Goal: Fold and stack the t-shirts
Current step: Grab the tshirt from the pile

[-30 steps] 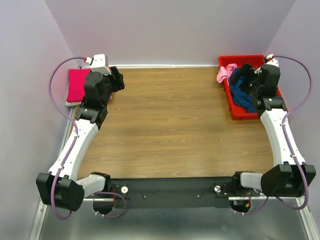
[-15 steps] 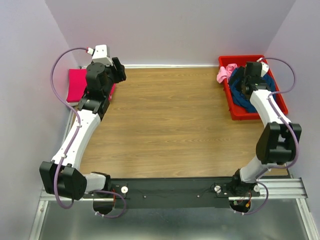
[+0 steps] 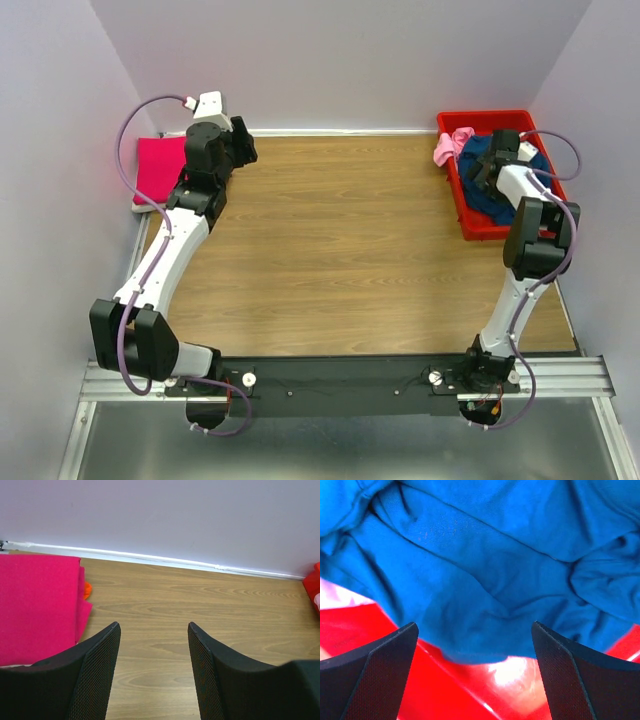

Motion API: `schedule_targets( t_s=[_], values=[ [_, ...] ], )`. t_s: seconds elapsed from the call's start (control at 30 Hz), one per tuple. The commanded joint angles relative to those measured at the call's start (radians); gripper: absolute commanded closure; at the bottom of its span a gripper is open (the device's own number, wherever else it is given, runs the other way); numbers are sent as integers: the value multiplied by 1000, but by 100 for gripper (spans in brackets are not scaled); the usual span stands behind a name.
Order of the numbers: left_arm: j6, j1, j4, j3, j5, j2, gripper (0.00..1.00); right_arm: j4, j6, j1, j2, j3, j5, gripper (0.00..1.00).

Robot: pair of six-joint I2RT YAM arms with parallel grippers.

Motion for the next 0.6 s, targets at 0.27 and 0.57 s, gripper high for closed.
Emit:
schedule_targets(
  t_s=[0.27, 0.57],
  values=[
    [-74, -1, 4, -23, -53, -30, 36, -13, -17, -27, 140, 95, -21, 15],
    [-45, -1, -30, -20, -65, -39, 36, -18, -9, -39, 51, 31, -69, 100]
  ],
)
